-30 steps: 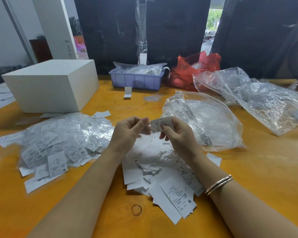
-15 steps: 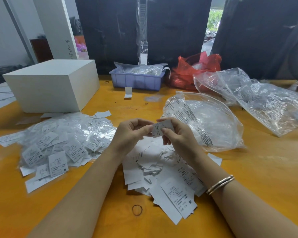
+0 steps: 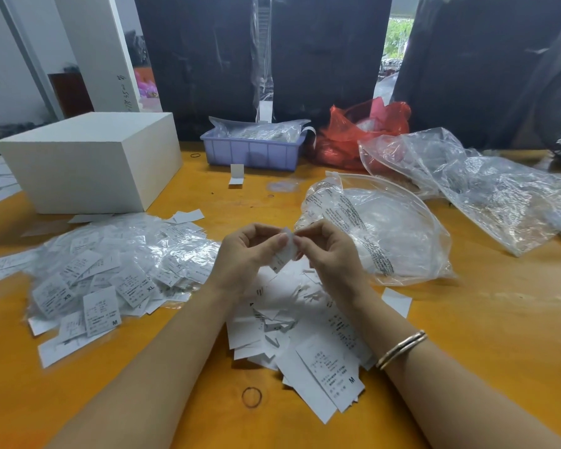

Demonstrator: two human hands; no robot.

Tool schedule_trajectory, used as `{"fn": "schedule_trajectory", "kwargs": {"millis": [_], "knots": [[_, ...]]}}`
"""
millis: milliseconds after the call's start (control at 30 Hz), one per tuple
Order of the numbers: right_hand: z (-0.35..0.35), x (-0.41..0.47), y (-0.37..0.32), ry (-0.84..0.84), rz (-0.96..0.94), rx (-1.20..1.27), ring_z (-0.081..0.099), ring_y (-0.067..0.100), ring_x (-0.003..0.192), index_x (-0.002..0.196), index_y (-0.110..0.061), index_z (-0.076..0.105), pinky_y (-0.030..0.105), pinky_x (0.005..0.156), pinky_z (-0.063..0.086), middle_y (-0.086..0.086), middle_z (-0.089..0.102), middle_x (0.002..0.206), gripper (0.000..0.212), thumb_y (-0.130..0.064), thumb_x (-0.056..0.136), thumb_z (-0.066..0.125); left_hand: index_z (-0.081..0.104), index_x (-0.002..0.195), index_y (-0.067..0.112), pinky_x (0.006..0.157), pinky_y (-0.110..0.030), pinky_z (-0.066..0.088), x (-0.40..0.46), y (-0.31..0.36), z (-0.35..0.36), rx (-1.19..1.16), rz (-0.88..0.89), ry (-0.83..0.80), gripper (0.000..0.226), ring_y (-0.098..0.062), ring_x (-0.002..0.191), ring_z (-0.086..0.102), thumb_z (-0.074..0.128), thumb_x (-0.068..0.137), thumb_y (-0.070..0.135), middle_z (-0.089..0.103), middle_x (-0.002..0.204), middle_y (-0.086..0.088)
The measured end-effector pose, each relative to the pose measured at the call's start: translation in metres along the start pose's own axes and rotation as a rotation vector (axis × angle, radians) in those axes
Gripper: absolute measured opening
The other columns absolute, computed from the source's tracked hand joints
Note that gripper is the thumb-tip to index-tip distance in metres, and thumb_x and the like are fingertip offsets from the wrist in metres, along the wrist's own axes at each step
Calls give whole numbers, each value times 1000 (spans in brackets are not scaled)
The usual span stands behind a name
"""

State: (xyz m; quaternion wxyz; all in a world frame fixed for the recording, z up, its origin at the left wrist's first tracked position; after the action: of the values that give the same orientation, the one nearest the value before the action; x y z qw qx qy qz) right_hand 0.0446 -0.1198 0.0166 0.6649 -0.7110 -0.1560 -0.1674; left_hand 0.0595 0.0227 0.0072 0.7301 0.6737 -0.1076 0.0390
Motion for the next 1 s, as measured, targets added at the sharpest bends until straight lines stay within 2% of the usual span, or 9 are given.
{"fn": "schedule_trajectory", "kwargs": {"millis": [167, 367, 433, 533, 667, 767, 833, 900, 1000], "knots": [[2, 0, 1, 20, 25, 53, 60, 4, 64, 87, -18, 62, 16, 55, 44, -6, 65, 66, 16, -2, 86, 63, 68, 85, 17, 61, -17, 51, 0, -2, -3, -40, -22, 87, 17, -6, 72, 63, 70, 73, 28, 68, 78, 3], [15, -6, 0, -137, 9, -156, 54, 6, 65, 84, -13, 67, 19, 61, 43, -5, 65, 74, 5, -17, 86, 65, 67, 85, 13, 51, -15, 42, -2, -1, 2, -41, -40, 7, 15, -4, 52, 50, 69, 79, 26, 60, 62, 5], [13, -5, -3, -101, -16, -171, 56, 4, 64, 87, -12, 67, 15, 61, 44, -5, 65, 73, 4, -9, 86, 65, 68, 88, 14, 56, -16, 46, 1, 1, 0, -39, -63, -28, 18, -8, 62, 57, 68, 76, 28, 65, 73, 0], [2, -1, -3, -23, 3, -159, 60, 6, 67, 91, -13, 67, 19, 61, 48, -1, 65, 73, 15, -1, 87, 58, 69, 89, 18, 60, -14, 48, 2, 6, -4, 78, -36, -78, 10, -3, 71, 63, 66, 83, 12, 70, 78, 5], [-29, 8, -11, 151, -58, -176, 61, 7, 70, 98, -9, 64, 18, 65, 51, 2, 65, 79, 20, 5, 88, 52, 66, 91, 24, 59, -13, 48, 5, 15, -25, 121, 5, 97, 20, -2, 76, 60, 61, 88, 5, 66, 85, 6], [-69, 11, -23, 435, -200, -480, 61, 13, 74, 99, -4, 66, 14, 69, 49, 6, 67, 87, 18, 3, 88, 53, 62, 101, 22, 57, -14, 43, 8, 26, -47, 463, 135, 292, 23, -5, 73, 54, 53, 90, 4, 60, 89, 4], [-92, 14, -18, 523, -189, -700, 63, 20, 86, 100, -5, 69, 26, 83, 48, 8, 70, 97, 21, 0, 89, 51, 60, 110, 17, 55, -17, 39, 7, 29, -56, 694, 171, 368, 26, -10, 71, 54, 49, 90, 4, 61, 92, -1], [-103, 21, -2, 453, -57, -902, 61, 27, 100, 107, -9, 68, 40, 91, 41, 9, 69, 108, 26, -7, 92, 47, 57, 117, 15, 60, -27, 43, 7, 25, -63, 883, 128, 401, 33, -20, 77, 55, 45, 89, 3, 62, 96, -7], [-104, 30, 34, 178, 243, -1255, 51, 30, 110, 118, -13, 61, 37, 87, 31, 9, 61, 119, 31, -16, 94, 41, 50, 126, 20, 78, -39, 42, 7, 16, -72, 1207, -61, 397, 41, -30, 95, 55, 45, 88, 8, 63, 104, -9]]}}
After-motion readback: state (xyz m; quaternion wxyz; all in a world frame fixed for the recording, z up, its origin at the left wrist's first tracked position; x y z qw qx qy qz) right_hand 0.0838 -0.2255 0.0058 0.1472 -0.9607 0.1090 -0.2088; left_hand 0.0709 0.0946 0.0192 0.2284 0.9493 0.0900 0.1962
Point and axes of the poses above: each hand's wrist, its own x-axis towards the middle knuckle, its own z-axis out of the palm, y = z × x, the point moved 6 cm from there along x, towards the middle knuckle
